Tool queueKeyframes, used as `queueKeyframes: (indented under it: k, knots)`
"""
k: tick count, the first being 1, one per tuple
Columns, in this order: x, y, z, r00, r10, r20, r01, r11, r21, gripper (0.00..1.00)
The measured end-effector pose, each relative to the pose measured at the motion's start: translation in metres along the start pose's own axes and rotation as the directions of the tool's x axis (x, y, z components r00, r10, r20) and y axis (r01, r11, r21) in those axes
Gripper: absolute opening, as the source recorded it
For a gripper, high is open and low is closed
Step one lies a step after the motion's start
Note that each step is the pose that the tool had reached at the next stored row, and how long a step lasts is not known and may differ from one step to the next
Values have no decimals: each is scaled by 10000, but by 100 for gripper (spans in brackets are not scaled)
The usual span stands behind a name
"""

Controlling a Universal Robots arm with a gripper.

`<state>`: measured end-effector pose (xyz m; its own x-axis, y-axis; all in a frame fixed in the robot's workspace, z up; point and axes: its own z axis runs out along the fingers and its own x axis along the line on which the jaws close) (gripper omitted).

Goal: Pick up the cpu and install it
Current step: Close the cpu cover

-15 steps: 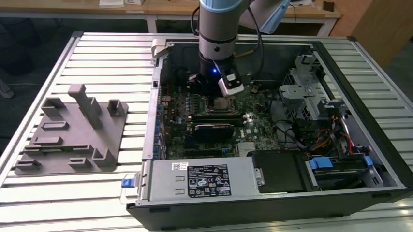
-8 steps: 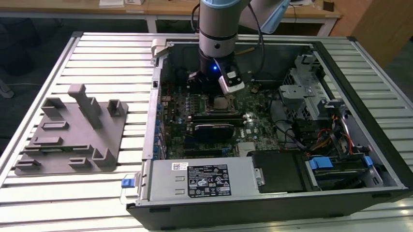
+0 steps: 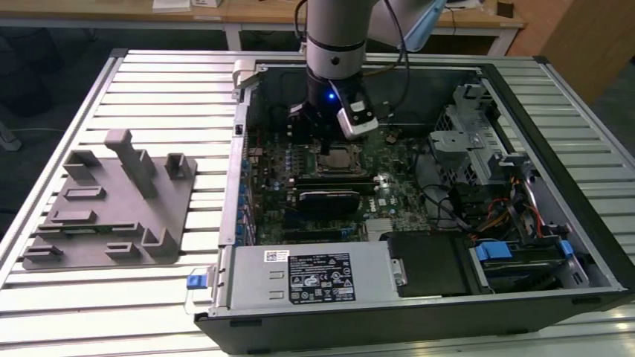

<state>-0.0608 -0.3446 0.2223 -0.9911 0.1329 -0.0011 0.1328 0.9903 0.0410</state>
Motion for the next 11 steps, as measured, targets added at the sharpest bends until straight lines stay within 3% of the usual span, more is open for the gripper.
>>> queueKeyframes:
  k: [6,11]
  knots:
    - [0,3,-76,10000,-1,3,1,10000,0,11]
    - [0,3,-78,10000,-1,4,1,10000,-1,11]
